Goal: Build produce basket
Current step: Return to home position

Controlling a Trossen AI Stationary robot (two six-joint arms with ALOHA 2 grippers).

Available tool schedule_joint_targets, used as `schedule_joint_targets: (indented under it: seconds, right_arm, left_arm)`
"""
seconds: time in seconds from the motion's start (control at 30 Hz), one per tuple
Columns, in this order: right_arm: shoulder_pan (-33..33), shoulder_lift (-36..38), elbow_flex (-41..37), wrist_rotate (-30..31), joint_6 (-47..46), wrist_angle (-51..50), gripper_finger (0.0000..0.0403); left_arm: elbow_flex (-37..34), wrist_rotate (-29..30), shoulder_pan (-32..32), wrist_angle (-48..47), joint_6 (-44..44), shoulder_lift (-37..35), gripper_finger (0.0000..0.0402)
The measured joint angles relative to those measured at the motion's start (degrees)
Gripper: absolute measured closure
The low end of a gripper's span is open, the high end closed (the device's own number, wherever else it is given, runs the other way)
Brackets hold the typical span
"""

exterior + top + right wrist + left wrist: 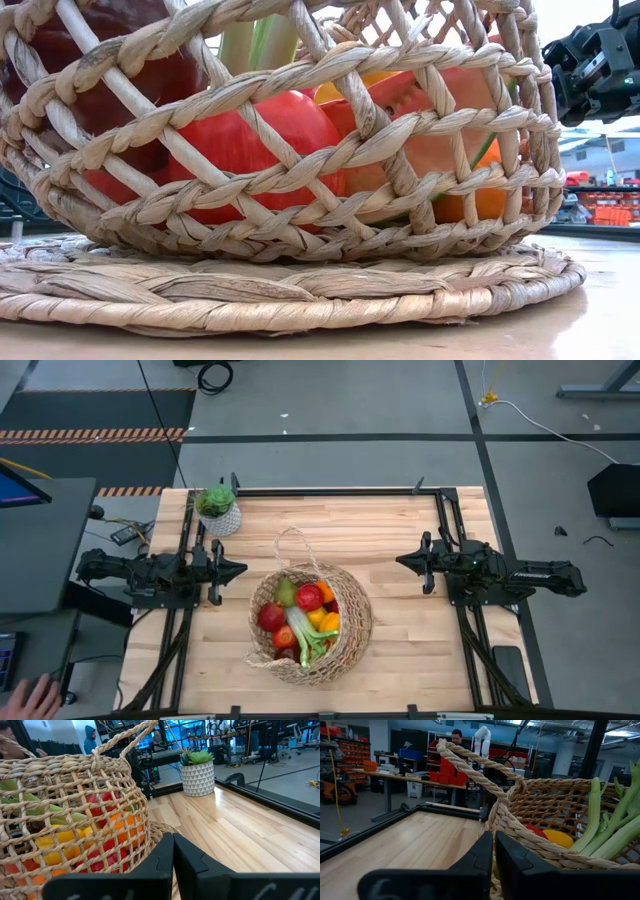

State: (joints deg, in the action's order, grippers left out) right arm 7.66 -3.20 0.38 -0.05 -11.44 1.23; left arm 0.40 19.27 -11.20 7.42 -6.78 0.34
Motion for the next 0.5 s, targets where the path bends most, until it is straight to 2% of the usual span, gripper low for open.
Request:
schedule_joint_targets:
  seconds: [0.27, 0.5]
  right_arm:
    - [0.0, 0.0, 0.0, 0.0, 0.0, 0.0, 0.0391]
    - [0.0, 0.0, 0.0, 0.0, 0.0, 0.0, 0.039]
  left_arm:
    - [0.0, 0.0, 0.0, 0.0, 0.0, 0.0, 0.0367]
    - [0.0, 0.0, 0.0, 0.0, 0.0, 0.0, 0.0375]
